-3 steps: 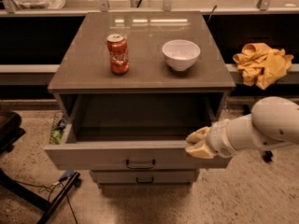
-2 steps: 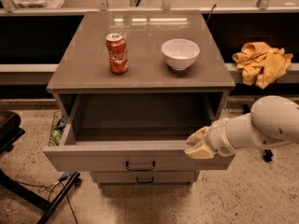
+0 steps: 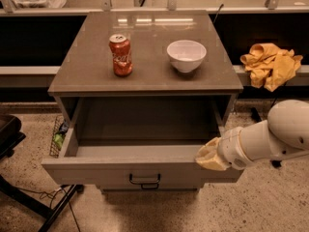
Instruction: Open top drawer
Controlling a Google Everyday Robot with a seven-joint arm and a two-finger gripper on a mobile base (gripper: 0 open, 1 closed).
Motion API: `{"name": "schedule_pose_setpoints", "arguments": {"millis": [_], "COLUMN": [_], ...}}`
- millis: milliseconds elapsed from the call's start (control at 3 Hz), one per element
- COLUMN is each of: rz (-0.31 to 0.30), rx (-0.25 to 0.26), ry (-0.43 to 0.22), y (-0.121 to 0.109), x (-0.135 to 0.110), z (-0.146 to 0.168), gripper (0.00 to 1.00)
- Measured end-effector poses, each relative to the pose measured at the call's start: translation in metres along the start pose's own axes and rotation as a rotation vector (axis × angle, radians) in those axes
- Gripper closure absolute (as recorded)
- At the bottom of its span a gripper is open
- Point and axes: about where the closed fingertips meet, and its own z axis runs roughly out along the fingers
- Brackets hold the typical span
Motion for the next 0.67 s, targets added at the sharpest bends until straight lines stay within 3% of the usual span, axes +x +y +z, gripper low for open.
{"name": "schedule_pose_setpoints", "arguments": {"millis": [667], "rz": [-0.059], "rx": [0.022], "ry": [0.047], "y": [-0.025], "x": [-0.029], "z": [-0.023], "gripper": [1.0]}}
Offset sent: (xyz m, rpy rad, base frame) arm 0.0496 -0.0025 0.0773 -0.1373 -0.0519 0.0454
